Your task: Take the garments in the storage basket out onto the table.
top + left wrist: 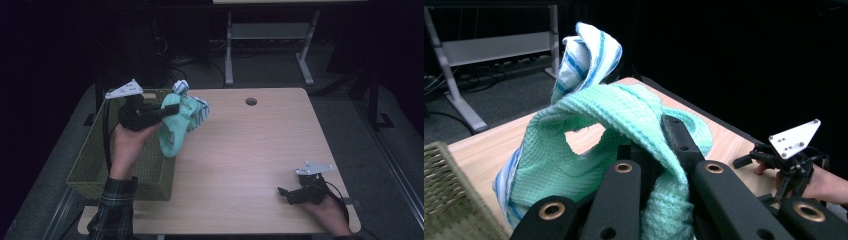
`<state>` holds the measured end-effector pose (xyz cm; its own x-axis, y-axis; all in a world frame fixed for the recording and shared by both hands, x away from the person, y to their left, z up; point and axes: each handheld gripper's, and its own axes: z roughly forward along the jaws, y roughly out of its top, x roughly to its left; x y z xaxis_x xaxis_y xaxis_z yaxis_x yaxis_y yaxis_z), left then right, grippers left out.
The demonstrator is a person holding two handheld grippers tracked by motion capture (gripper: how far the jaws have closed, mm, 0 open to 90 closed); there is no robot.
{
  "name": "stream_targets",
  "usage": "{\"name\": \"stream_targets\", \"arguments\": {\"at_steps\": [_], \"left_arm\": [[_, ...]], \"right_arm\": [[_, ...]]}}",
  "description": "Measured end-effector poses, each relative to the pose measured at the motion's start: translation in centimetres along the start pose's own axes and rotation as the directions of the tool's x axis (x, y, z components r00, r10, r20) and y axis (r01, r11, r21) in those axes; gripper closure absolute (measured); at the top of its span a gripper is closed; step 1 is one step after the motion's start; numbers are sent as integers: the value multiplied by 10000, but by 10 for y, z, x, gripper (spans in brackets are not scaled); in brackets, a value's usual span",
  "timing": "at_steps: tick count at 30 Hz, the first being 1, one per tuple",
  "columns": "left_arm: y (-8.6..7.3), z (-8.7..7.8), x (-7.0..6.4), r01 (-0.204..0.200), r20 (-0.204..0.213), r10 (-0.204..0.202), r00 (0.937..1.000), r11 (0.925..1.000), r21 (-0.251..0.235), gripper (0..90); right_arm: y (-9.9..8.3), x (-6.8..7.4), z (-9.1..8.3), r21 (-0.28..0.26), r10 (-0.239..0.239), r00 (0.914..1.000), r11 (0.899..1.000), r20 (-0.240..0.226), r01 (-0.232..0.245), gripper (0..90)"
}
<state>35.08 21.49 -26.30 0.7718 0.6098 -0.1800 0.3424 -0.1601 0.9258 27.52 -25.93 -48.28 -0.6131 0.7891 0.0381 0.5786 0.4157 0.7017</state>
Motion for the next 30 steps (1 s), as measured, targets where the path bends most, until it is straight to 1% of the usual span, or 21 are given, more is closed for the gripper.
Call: {"name": "stream_targets", "arguments": {"at_steps": [4, 14, 15, 16, 19, 20, 23, 25, 26, 30], "left_arm": [[-3, 9, -4, 39, 127, -39, 9999, 10000, -54, 846], [-3, 36, -17, -63, 627, 52, 9980, 9999, 160, 848], [-3, 41, -20, -128, 720, 113, 9973, 9997, 202, 847], [-3, 41, -20, -128, 720, 113, 9973, 9997, 202, 848], [-5, 52, -25, -158, 888, 133, 9960, 9995, 277, 847], [-5, 54, -26, -205, 912, 175, 9957, 9993, 317, 847], [-7, 65, -31, -251, 1100, 194, 9937, 9984, 504, 847], [-9, 72, -35, -398, 1222, 313, 9920, 9969, 675, 847], [-10, 76, -37, -377, 1263, 284, 9916, 9967, 718, 847], [-16, 90, -45, -520, 1369, 382, 9898, 9938, 981, 847]], "right_arm": [[0, 0, 0, 0, -2, 10000, 10000, 1, 2, 14], [0, 0, 0, 1, -2, 10000, 10000, -1, 2, 14], [0, 0, 0, 1, -2, 10000, 10000, -1, 2, 14], [0, 0, 0, 1, -2, 10000, 10000, -1, 2, 14], [0, 0, 0, -1, -3, 10000, 10000, 1, 3, 14], [0, 0, 0, -2, 7, 10000, 10000, -4, -7, 14], [0, 0, 0, 1, 22, 10000, 10000, -7, -22, 14], [0, 0, 0, -3, 14, 10000, 10000, -3, -14, 14], [0, 0, 0, 0, 18, 10000, 10000, -6, -18, 14], [0, 0, 0, 5, 27, 10000, 10000, -8, -27, 15]]}}
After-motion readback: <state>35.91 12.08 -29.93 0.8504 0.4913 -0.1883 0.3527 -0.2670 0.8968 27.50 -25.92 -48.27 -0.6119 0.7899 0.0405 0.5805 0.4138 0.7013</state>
